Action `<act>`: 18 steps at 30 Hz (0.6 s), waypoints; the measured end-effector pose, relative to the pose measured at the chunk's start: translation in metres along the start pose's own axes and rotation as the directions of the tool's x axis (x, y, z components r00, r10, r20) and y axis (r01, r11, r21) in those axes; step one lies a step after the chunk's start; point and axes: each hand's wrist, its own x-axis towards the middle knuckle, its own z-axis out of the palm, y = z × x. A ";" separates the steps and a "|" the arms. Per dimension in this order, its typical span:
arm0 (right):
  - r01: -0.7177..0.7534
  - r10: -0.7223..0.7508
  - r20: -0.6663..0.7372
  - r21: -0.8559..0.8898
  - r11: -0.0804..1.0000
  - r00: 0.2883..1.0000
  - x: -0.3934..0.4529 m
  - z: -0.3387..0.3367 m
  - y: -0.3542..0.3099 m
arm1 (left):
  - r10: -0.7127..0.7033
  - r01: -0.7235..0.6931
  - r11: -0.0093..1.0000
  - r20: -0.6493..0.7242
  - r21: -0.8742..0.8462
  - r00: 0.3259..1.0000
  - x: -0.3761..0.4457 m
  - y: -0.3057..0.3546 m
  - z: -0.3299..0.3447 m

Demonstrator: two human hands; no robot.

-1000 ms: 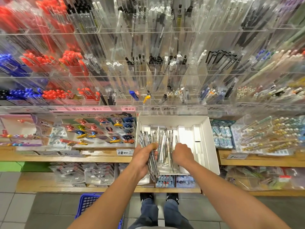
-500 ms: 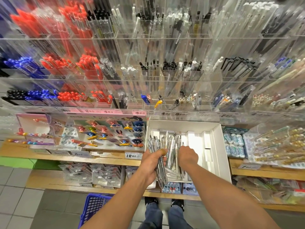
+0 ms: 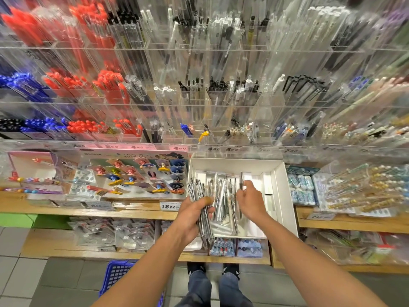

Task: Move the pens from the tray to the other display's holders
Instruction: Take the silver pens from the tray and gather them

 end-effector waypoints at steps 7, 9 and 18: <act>-0.126 0.075 0.139 0.405 0.906 0.987 -0.012 -0.027 0.003 | -0.016 0.015 1.000 0.039 0.012 0.999 -0.006 0.004 -0.004; -0.122 0.066 0.135 0.460 0.879 0.989 -0.018 -0.032 -0.002 | -0.011 0.011 1.000 0.053 0.011 0.999 -0.009 0.005 -0.005; -0.091 0.010 0.142 0.576 0.812 0.990 -0.039 -0.042 -0.032 | 0.062 -0.055 0.996 0.115 -0.065 0.991 -0.034 0.009 -0.018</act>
